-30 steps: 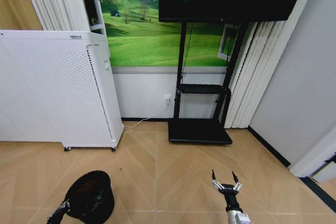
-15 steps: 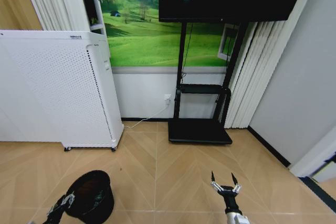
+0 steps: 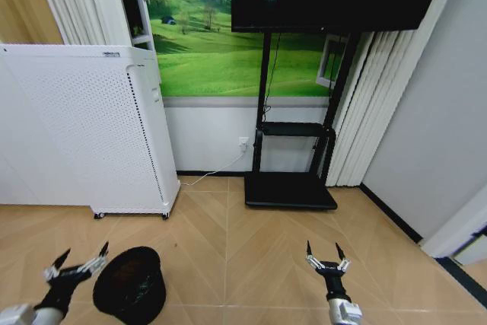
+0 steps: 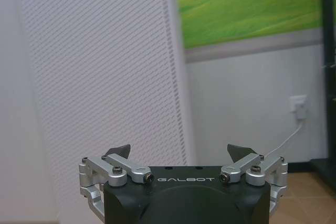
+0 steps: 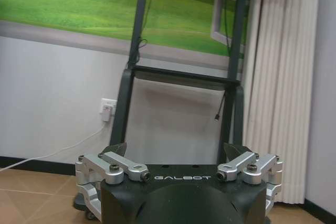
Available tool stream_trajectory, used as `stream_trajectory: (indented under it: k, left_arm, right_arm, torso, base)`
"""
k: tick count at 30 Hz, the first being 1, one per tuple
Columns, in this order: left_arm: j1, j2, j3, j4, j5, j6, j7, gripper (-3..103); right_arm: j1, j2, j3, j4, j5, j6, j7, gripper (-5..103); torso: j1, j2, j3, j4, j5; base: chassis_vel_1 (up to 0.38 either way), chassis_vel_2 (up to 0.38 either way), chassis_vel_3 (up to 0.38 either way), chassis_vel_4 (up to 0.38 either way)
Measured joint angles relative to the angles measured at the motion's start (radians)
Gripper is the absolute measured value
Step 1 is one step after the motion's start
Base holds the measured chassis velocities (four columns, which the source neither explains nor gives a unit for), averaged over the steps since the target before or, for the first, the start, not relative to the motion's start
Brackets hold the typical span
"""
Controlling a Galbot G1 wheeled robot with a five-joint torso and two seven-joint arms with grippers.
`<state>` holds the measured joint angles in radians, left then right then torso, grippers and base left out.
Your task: Pick up the trash bin and place the garbage on the floor into it.
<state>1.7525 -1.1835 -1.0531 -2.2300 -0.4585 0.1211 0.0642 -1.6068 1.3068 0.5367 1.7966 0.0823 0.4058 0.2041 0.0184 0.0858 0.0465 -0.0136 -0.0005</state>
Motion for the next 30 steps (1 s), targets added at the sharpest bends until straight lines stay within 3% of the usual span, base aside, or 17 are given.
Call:
stream_trajectory:
  k: [1,3,4,7,12,16,19,26,30]
  left_arm:
    - [-0.007,0.011,0.014,-0.019,0.01,-0.007,0.007,100]
    - [-0.004,0.009,0.029,-0.053,0.027,-0.022,0.0,100]
    - [-0.004,0.009,0.029,-0.053,0.027,-0.022,0.0,100]
    - [-0.031,0.008,0.055,-0.067,0.104,-0.048,-0.059,100]
    - [-0.018,-0.01,0.059,-0.079,0.114,-0.059,-0.073,100]
    - [-0.003,-0.03,0.055,-0.095,0.062,-0.063,-0.081,100]
    - [0.017,-0.029,0.037,-0.132,0.034,-0.005,-0.102,100]
    - [0.03,-0.016,0.022,-0.173,-0.031,0.099,-0.137,100]
    - [0.031,-0.038,0.03,-0.168,-0.026,0.11,-0.134,100]
  right_arm:
    - [-0.003,-0.003,-0.019,0.043,0.013,-0.042,-0.007,100]
    - [0.002,-0.014,-0.044,0.124,0.062,-0.127,-0.027,100]
    - [0.002,-0.014,-0.044,0.124,0.062,-0.127,-0.027,100]
    - [-0.011,-0.003,-0.036,0.278,0.145,-0.246,-0.013,100]
    - [-0.027,-0.002,-0.012,0.355,0.165,-0.28,0.024,100]
    - [-0.071,-0.003,0.014,0.409,0.166,-0.283,0.049,100]
    - [-0.141,-0.007,0.039,0.502,0.166,-0.332,0.074,100]
    - [-0.159,-0.014,0.054,0.553,0.165,-0.371,0.09,100]
    - [-0.169,-0.017,0.054,0.567,0.168,-0.385,0.108,100]
  torso:
    - [0.0,0.0,0.0,-0.0002,0.0002]
    - [0.0,0.0,0.0,0.0018,0.0006]
    - [0.0,0.0,0.0,0.0018,0.0006]
    - [0.0,0.0,0.0,0.0013,0.0002]
    - [0.0,0.0,0.0,0.0012,0.0003]
    - [0.0,0.0,0.0,0.0015,0.0006]
    - [0.0,0.0,0.0,0.001,0.0005]
    - [0.0,0.0,0.0,0.0012,0.0005]
    - [0.0,0.0,0.0,0.0013,0.0005]
  base:
    - [0.0,0.0,0.0,0.0]
    - [0.0,0.0,0.0,0.0]
    - [0.0,0.0,0.0,0.0]
    - [0.0,0.0,0.0,0.0]
    - [0.0,0.0,0.0,0.0]
    - [0.0,0.0,0.0,0.0]
    - [0.0,0.0,0.0,0.0]
    - [0.0,0.0,0.0,0.0]
    - [0.0,0.0,0.0,0.0]
